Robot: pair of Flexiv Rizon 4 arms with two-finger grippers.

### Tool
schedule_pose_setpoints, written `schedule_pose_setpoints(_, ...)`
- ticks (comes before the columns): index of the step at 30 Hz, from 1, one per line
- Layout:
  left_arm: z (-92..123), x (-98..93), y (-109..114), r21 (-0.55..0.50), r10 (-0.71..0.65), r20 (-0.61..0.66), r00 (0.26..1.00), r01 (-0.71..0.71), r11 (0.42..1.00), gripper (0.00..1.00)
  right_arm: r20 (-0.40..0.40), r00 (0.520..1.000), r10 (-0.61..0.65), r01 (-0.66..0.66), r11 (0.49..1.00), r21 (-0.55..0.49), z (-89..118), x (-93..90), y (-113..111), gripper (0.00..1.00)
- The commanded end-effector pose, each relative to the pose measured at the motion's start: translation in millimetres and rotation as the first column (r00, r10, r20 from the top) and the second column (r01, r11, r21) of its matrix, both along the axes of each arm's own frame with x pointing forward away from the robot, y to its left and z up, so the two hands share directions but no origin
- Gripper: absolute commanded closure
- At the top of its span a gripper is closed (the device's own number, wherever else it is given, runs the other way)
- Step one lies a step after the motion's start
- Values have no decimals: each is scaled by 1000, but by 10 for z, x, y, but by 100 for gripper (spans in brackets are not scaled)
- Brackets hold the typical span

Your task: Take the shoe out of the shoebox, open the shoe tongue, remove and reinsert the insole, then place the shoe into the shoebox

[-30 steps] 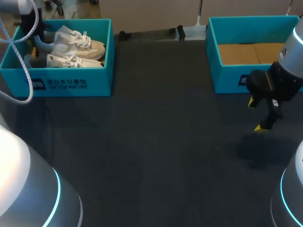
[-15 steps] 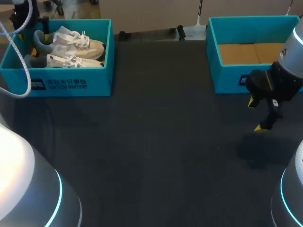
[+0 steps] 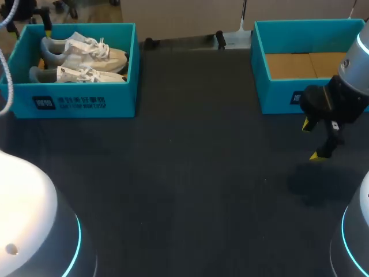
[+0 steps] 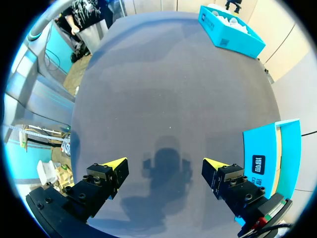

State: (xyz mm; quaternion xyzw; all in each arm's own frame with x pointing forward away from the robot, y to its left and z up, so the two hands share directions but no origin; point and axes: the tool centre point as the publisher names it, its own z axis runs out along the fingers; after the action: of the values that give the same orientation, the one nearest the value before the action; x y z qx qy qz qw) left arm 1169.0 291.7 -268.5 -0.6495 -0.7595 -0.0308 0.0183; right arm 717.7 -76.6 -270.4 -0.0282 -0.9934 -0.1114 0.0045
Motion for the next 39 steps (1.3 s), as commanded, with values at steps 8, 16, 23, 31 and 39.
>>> schedule_pose_setpoints(8,170,-1051,-19,-34,-14,31,999,15,999,0,1,1000,-1,1,1000,-1,-3,-6,-1,0)
schedule_pose_setpoints(16,143,-1320,-37,-27,-81,-9,997,80,996,0,1,1000,-1,1,1000,-1,-3,-6,-1,0)
schedule_pose_setpoints(23,143,-1320,-37,-27,-81,-9,997,80,996,0,1,1000,-1,1,1000,-1,-3,-6,-1,0)
schedule_pose_setpoints(31,-128,-1232,-69,-6,-50,-29,998,50,999,0,1,1000,-1,1,1000,-1,-3,-6,-1,0)
schedule_pose_setpoints(39,-315,-1152,-83,-7,-63,-34,997,62,998,0,1,1000,-1,1,1000,-1,-3,-6,-1,0)
